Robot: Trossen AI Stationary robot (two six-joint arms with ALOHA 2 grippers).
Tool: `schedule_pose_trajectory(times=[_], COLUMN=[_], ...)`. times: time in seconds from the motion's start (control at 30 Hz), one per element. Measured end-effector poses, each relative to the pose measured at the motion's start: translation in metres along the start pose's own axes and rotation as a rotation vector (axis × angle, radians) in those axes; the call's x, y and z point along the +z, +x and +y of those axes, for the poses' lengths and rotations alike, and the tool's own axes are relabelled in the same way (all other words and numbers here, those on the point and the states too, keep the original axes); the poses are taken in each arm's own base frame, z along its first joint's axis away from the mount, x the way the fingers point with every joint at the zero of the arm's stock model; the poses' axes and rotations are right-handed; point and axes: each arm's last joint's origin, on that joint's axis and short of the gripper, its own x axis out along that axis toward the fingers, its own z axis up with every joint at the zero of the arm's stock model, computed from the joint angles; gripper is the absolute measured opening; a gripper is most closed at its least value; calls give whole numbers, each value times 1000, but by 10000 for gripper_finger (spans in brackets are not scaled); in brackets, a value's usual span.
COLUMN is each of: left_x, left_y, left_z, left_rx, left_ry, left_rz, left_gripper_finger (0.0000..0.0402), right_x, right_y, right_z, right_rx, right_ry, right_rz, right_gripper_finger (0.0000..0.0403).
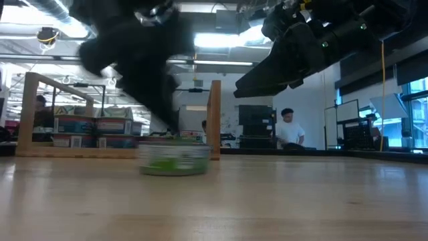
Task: Stack canned seafood by type on shelf
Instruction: Move the green tuna can from the middle left to the center, then stack the green tuna can on top of the other green tuna can on the shelf
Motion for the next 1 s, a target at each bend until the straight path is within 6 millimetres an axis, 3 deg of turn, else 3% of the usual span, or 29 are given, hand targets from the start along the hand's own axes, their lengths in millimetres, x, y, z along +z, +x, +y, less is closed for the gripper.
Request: schedule_pose_trajectory(times=[0.13,0.4,0.7,1.0], left_x=[21,32,17,-16], left_y=[-4,-6,-3,16], left_z=[-3,3,-10,-5], left_rx=[-13,-24,-117,-72], left_ry=[76,31,6,59], left_rz=[-210,-286,-206,-335], left_gripper_finger=[60,78,202,206], right_x=[0,0,-2,-13], right_y=[0,0,2,17], right_z=[0,0,3,14], right_rx=[0,0,79,226], right_ry=[0,0,-1,-1], right_rz=[0,0,-1,-27], right_gripper_finger=[369,369,369,369])
